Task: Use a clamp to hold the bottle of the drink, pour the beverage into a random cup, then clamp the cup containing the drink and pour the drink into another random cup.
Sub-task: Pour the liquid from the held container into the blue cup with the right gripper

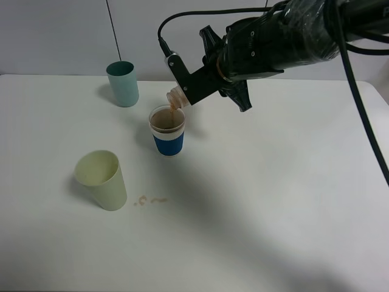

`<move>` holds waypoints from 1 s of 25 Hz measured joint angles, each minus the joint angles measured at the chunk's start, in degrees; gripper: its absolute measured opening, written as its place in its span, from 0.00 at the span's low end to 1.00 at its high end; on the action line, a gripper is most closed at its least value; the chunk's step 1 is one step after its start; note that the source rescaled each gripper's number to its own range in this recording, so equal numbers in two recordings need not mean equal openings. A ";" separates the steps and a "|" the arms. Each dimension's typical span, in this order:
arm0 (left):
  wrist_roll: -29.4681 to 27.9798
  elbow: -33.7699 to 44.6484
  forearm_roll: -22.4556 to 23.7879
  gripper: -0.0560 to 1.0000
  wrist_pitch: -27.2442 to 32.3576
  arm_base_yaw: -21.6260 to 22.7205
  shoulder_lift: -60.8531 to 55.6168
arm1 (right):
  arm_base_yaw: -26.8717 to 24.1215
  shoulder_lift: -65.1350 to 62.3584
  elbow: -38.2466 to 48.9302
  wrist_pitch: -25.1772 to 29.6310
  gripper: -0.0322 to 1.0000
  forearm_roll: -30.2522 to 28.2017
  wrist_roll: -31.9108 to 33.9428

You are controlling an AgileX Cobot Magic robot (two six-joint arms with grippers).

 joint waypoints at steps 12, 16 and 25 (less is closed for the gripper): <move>0.00 0.00 0.00 0.93 0.00 0.00 0.00 | 0.54 0.00 0.00 -0.05 0.04 -2.86 0.71; 0.00 0.00 0.00 0.93 0.00 0.00 0.00 | 0.72 0.00 0.00 0.01 0.04 -4.24 1.04; 0.00 0.00 0.00 0.93 0.00 0.00 0.00 | 1.13 0.00 0.00 -0.04 0.04 -7.42 2.86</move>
